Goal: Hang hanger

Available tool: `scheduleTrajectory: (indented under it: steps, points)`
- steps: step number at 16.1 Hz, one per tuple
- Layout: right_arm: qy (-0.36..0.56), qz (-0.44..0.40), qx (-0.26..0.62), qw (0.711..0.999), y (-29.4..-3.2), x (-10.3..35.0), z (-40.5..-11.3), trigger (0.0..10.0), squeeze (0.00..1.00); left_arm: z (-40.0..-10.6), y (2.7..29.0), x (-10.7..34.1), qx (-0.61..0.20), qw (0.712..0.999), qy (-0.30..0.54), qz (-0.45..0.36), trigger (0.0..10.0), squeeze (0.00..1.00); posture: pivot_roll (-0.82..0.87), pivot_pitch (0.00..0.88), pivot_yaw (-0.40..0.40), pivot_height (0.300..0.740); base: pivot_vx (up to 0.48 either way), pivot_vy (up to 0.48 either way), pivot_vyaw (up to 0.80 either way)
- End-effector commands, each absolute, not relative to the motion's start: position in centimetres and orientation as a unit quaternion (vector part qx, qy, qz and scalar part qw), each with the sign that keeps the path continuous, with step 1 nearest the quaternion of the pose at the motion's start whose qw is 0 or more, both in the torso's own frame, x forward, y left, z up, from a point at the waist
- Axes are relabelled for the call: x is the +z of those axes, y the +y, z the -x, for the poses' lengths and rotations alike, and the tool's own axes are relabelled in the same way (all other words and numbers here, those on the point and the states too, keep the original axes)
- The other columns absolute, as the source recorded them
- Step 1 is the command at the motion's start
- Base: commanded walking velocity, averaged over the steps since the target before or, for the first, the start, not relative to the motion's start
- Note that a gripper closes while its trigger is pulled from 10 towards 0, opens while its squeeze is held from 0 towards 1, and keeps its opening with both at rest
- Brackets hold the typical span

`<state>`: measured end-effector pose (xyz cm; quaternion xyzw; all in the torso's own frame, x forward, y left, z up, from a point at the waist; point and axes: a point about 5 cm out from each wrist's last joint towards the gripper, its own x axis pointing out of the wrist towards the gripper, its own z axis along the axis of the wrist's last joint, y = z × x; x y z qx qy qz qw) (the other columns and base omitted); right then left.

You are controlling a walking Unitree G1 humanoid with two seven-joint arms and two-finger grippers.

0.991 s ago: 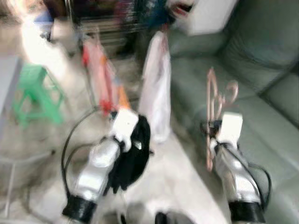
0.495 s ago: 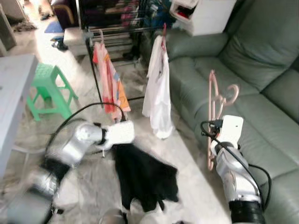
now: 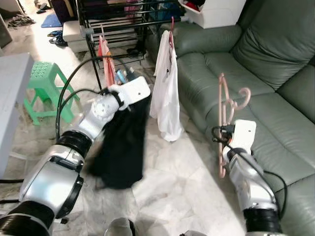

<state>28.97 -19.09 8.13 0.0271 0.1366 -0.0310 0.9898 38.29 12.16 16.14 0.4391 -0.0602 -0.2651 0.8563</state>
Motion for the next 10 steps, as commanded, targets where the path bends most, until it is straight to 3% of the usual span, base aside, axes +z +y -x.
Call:
scheduleTrajectory:
  steps: [1, 4, 7, 10]
  points:
    - [0.127, -0.027, 0.048, 0.99, -17.6, 9.0, -29.5, 10.0, 0.0, -38.6, 12.3, 17.0, -0.24, 0.863, -0.082, -0.437, 10.0, 0.0, -0.03, 0.0, 0.005, 0.74, 0.0, 0.0, 0.0]
    - [0.131, 0.018, 0.171, 0.976, -17.7, 10.2, -29.3, 10.0, 0.0, -39.3, 13.4, 17.0, -0.179, 0.896, -0.05, -0.403, 10.0, 0.0, -0.04, 0.0, 0.009, 0.74, 0.0, 0.0, 0.0]
    - [0.14, 0.056, 0.257, 0.954, -18.6, 11.5, -28.7, 10.0, 0.0, -39.9, 13.8, 16.9, -0.128, 0.943, -0.015, -0.306, 10.0, 0.0, -0.05, 0.0, 0.013, 0.74, 0.0, 0.0, 0.0]
    - [0.151, 0.09, 0.291, 0.941, -19.3, 11.6, -28.4, 10.0, 0.0, -40.4, 14.6, 17.5, -0.023, 0.959, -0.014, -0.281, 10.0, 0.0, -0.05, 0.0, 0.02, 0.74, 0.0, 0.0, 0.0]
